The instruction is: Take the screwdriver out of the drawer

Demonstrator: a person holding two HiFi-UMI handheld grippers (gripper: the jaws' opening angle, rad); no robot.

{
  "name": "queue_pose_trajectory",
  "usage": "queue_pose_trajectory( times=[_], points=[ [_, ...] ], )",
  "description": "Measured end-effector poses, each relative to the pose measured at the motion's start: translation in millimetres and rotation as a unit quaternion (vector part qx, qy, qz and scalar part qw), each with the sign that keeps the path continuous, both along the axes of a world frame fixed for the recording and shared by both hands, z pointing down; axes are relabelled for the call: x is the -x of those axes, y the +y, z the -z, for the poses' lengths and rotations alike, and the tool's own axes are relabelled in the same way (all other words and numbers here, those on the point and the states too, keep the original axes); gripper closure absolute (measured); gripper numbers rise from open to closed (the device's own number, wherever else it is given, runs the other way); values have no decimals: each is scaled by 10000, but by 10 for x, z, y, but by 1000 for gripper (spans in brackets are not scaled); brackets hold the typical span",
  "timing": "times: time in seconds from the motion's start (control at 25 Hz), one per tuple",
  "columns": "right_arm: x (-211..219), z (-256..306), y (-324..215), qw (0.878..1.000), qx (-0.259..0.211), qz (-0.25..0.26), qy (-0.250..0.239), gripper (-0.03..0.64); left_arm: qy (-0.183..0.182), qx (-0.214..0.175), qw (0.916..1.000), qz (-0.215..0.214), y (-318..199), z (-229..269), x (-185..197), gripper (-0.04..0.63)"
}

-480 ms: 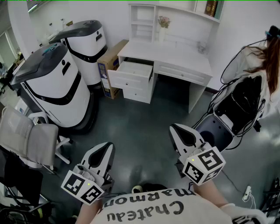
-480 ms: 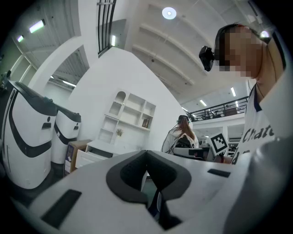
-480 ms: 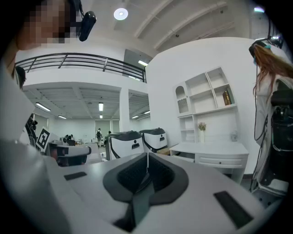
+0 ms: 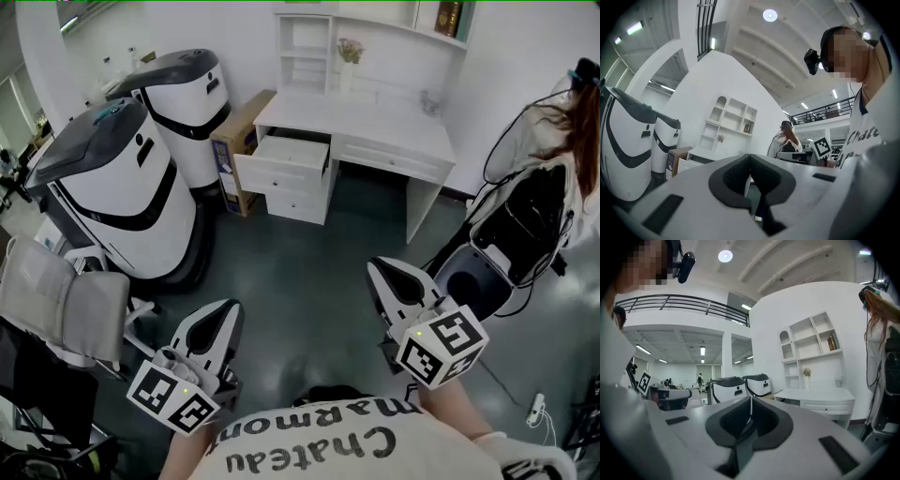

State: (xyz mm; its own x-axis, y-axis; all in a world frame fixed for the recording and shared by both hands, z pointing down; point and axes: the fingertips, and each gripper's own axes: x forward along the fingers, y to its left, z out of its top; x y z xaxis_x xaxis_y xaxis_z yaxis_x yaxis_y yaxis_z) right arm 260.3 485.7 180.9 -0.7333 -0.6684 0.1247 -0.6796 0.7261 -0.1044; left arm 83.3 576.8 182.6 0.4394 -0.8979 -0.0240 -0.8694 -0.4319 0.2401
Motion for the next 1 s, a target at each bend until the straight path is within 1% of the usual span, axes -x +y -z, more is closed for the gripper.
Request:
queue_pose_trajectory(
  times=[0.12, 0.2, 0.32, 0.4, 0.56, 0.64, 0.76, 0.88, 1.0],
  points=[
    [53, -33, 19, 9993, 84, 63, -370, 586, -27, -55, 9999, -90, 1, -65, 40, 572],
    [101, -121, 21, 9986, 191, 65, -495, 586, -9, 6, 9999, -144, -7, -155, 67, 572],
    [188, -304, -22, 9991, 330, 92, -269, 586, 47, 271, 9992, -296, -70, -318, 87, 572],
    [204, -383, -134, 9994, 301, 119, -79, 584, 43, 384, 9984, -407, -188, -408, 62, 572],
    [198, -469, -580, 9994, 295, 156, -48, 586, -76, 343, 9985, -426, -639, -457, 7, 572],
    [215, -474, -837, 9993, 334, 173, -75, 584, -61, 300, 9988, -371, -873, -432, 8, 572],
    [224, -440, -1299, 9990, 364, 234, -112, 586, 47, 291, 9993, -232, -1300, -391, 38, 572],
    [144, -415, -1826, 9987, 384, 290, -175, 586, 238, 239, 9994, -71, -1787, -319, 12, 572],
    [64, -384, -2318, 9981, 456, 319, -276, 586, 382, 221, 9988, -217, -2195, -283, -135, 572]
  ],
)
